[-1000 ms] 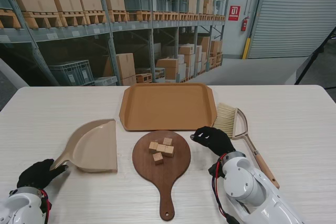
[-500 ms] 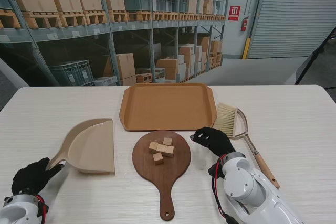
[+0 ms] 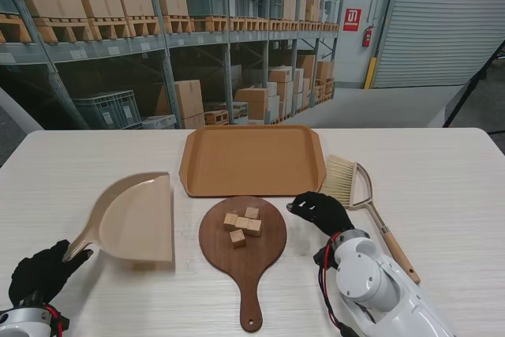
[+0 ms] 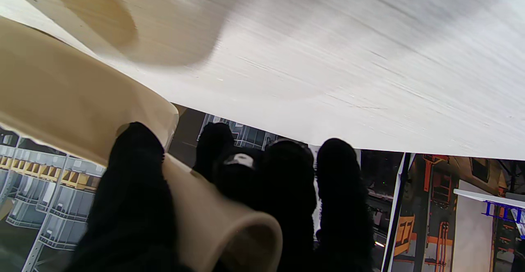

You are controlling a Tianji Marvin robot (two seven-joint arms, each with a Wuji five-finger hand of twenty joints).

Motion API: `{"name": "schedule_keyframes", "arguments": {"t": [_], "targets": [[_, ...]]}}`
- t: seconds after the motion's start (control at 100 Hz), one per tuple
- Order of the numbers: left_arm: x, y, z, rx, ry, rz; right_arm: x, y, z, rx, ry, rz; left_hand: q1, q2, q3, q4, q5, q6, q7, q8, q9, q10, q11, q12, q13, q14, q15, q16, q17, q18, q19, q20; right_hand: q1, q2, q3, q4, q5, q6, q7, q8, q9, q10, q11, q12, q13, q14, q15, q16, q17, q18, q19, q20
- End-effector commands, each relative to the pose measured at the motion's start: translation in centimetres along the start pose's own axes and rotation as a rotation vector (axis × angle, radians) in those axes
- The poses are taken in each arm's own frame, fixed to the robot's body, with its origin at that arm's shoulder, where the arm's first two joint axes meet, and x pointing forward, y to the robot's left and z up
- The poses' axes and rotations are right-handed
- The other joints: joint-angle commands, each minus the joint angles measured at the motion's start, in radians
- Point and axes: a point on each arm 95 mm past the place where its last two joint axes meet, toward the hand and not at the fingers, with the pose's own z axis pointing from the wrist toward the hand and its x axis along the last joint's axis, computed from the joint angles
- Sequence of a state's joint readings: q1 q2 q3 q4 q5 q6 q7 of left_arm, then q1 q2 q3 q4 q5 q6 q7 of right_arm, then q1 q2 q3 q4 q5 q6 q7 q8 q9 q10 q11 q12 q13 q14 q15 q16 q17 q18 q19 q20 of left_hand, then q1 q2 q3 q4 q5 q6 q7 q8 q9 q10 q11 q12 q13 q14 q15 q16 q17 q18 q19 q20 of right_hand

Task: Sweep wood blocks off a wooden cutting board into a dustpan and pour them into a container

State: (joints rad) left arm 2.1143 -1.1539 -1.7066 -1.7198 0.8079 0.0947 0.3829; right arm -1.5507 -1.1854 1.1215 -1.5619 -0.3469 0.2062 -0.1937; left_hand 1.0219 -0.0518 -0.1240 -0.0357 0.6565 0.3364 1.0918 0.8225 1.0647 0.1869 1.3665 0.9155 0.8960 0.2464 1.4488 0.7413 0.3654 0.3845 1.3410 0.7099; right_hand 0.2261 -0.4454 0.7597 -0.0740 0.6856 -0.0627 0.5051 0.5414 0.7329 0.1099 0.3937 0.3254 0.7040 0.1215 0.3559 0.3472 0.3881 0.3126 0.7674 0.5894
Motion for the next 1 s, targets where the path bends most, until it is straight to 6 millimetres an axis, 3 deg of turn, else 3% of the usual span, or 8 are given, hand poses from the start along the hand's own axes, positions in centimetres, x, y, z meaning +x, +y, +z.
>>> {"name": "schedule_keyframes", "arguments": {"t": [0.0, 0.42, 0.99], "targets": [[0.5, 0.5, -0.8, -0.026, 0.014, -0.006, -0.2, -0.5, -0.3, 0.016, -0.004, 0.001, 0.193, 0.181, 0.093, 0.009, 0.011, 0.071, 0.071, 0.023, 0.064, -0.142, 0.097, 0.017, 0.098, -0.184, 0.053, 0.001, 0.000, 0.022, 0.037, 0.031, -0.012, 0.015, -0.024, 0.029, -0.003, -0.014, 0.015, -0.001, 0.012, -0.003, 0.021, 0.006, 0.018, -0.004, 0.012, -0.004, 0.003, 0.016, 0.007, 0.021], [0.9, 2.0, -2.8, -0.082, 0.051, 0.009, -0.2, -0.3, -0.4, 0.003, 0.001, -0.001, 0.184, 0.189, 0.092, 0.008, -0.001, 0.060, 0.070, 0.026, 0.051, -0.153, 0.091, 0.015, 0.085, -0.196, 0.042, -0.002, -0.008, 0.006, 0.033, 0.028, -0.011, 0.016, -0.024, 0.029, -0.004, -0.014, 0.015, -0.001, 0.011, -0.004, 0.021, 0.006, 0.016, -0.004, 0.012, -0.005, 0.002, 0.016, 0.009, 0.019], [1.5, 4.0, -3.0, -0.148, 0.075, 0.001, -0.3, 0.2, -0.6, -0.018, -0.005, -0.007, 0.179, 0.189, 0.091, 0.008, -0.002, 0.054, 0.072, 0.023, 0.050, -0.153, 0.091, 0.013, 0.082, -0.200, 0.038, -0.001, -0.012, -0.002, 0.031, 0.026, -0.010, 0.017, -0.024, 0.029, -0.007, -0.013, 0.014, -0.001, 0.010, -0.003, 0.021, 0.005, 0.015, -0.003, 0.012, -0.005, 0.000, 0.016, 0.010, 0.017]]}}
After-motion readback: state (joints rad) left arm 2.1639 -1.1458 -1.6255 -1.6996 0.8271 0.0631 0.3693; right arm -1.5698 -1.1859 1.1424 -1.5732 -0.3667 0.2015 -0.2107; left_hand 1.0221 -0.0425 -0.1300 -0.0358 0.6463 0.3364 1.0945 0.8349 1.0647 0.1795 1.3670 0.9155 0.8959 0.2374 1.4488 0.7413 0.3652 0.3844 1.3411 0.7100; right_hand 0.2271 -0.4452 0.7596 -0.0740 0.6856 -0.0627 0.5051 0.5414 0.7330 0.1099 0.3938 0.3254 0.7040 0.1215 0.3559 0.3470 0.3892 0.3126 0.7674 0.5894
